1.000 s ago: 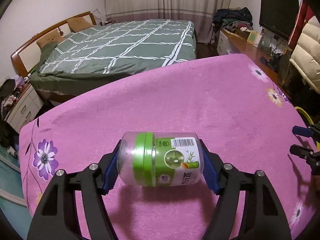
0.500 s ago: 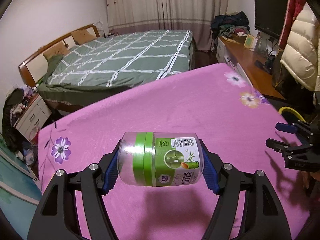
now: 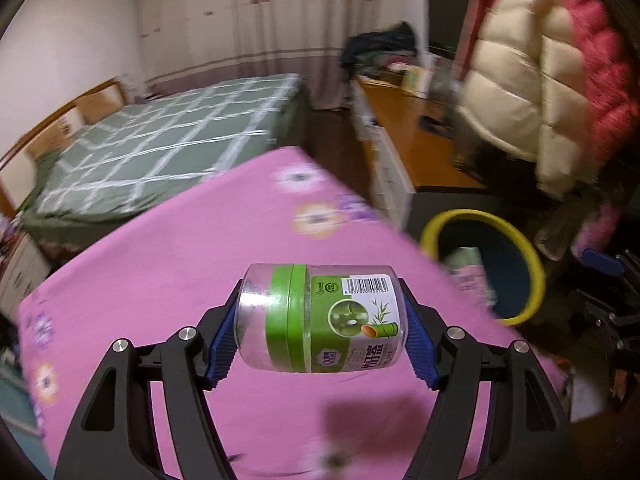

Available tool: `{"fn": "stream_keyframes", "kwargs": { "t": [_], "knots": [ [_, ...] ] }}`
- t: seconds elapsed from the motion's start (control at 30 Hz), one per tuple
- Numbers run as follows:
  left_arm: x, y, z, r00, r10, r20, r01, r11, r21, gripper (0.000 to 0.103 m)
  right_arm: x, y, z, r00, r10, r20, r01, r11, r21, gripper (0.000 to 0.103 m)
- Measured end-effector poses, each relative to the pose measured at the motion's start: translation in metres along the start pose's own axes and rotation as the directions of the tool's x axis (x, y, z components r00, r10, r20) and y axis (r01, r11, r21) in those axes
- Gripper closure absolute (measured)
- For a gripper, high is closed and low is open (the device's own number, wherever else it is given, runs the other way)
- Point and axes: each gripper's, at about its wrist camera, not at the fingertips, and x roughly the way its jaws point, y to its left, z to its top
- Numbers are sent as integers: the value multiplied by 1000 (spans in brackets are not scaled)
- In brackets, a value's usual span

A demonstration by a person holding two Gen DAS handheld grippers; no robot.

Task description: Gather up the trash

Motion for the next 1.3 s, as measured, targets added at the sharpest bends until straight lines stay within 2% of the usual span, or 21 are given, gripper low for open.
{"fn": "stream_keyframes", "kwargs": {
  "t": [0.17,0.33,0.67,0.8,0.83,0.87,0.93,1.0,1.07,1.17,1.3],
  "knots": [
    [38,-93,21,993,-107,-43,110,991,81,33,-30,-45,-26,994,-105,3,105,992,66,31],
    [83,-160,36,983,-150,-110,165,976,140,33,-36,-80,-47,991,-131,-18,133,982,135,31],
    [147,-230,47,966,-151,-212,189,966,175,33,-37,-115,-68,991,-129,-39,134,971,195,31],
    [162,-238,48,962,-152,-226,193,966,170,32,-38,-116,-69,990,-134,-40,140,970,201,30],
    [164,-239,48,960,-163,-229,203,966,161,26,-38,-115,-68,990,-136,-40,142,969,202,29],
    [163,-238,48,961,-168,-222,205,966,155,9,-38,-114,-68,990,-136,-41,141,969,202,28],
    [152,-232,50,972,-156,-175,181,973,142,5,-37,-113,-67,990,-133,-43,139,970,201,28],
    [139,-224,52,974,-159,-160,182,974,136,5,-36,-109,-66,990,-132,-46,138,971,195,27],
    [118,-210,54,983,-140,-121,154,981,114,5,-36,-105,-65,990,-131,-45,137,973,186,27],
    [66,-178,52,993,-113,-30,115,991,67,5,-36,-98,-63,993,-114,-40,119,977,177,26],
    [-3,-130,37,996,-55,71,55,999,1,5,-37,-78,-57,997,-75,-26,78,986,146,25]
  ]
}}
